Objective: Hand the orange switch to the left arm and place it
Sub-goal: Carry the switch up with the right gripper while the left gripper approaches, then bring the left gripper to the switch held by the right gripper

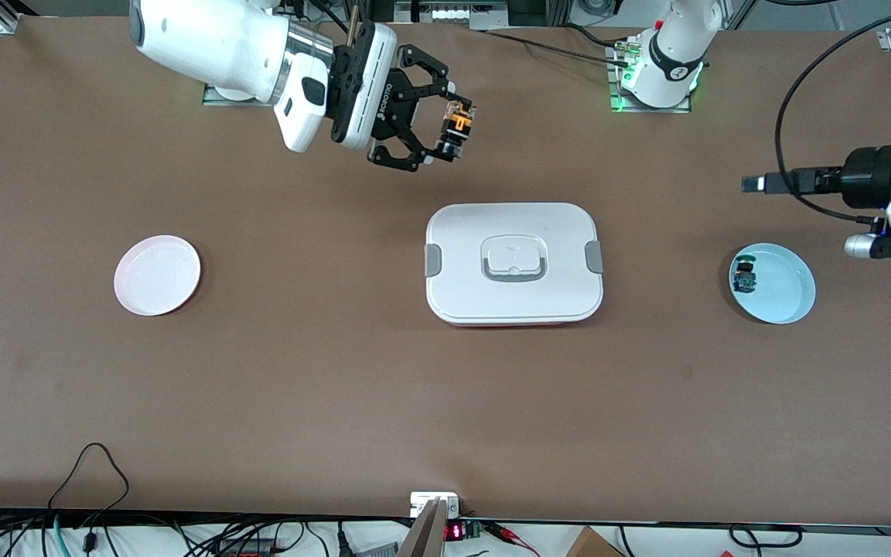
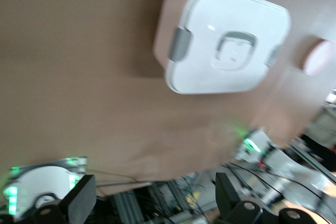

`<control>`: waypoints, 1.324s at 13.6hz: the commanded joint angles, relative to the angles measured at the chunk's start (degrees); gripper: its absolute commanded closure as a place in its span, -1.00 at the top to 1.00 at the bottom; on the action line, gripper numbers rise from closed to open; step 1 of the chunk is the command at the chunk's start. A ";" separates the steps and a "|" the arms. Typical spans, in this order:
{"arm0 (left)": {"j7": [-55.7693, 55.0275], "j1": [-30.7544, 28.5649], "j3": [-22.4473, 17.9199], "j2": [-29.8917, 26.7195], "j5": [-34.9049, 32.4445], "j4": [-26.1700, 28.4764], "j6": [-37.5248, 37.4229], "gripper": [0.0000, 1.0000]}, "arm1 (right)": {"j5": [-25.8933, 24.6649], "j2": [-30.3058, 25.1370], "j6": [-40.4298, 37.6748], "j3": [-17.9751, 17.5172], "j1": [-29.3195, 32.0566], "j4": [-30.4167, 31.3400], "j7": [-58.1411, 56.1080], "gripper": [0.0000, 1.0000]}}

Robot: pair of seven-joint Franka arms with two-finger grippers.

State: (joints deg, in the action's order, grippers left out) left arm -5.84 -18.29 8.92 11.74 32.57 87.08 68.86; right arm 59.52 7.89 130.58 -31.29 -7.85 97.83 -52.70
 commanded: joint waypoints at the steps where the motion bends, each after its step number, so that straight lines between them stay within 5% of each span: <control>1: 1.45 -1.83 0.22 0.13 10.99 1.68 -2.50 1.00 | 10.40 1.94 1.68 0.18 -0.41 -0.19 -17.53 -0.70; 5: 1.53 -1.75 1.01 -2.06 33.99 15.52 -1.02 1.00 | 24.37 3.88 5.02 0.27 -1.80 -0.19 -37.61 -0.70; 7: 1.45 -1.48 4.67 -6.79 39.83 22.58 5.89 1.00 | 33.94 4.67 7.05 0.27 -3.22 -0.19 -43.68 -0.70; 9: -2.22 -1.48 9.25 -9.53 43.79 23.93 11.27 1.00 | 39.50 5.20 7.14 0.36 -4.36 -0.19 -48.35 -0.70; 15: -18.03 -1.57 22.17 -15.77 46.53 22.61 25.70 1.00 | 44.01 6.61 7.14 0.36 -5.15 -0.19 -56.01 -0.70; 18: -20.18 -1.48 24.21 -16.04 46.53 20.94 29.39 1.00 | 44.01 6.69 7.14 0.36 -5.15 0.51 -56.98 -0.70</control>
State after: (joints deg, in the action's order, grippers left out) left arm -24.73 -19.03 32.53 -3.57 77.74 108.12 96.42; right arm 101.75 14.66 136.94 -31.20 -12.36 98.11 -106.70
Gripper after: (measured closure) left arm 0.000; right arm 0.282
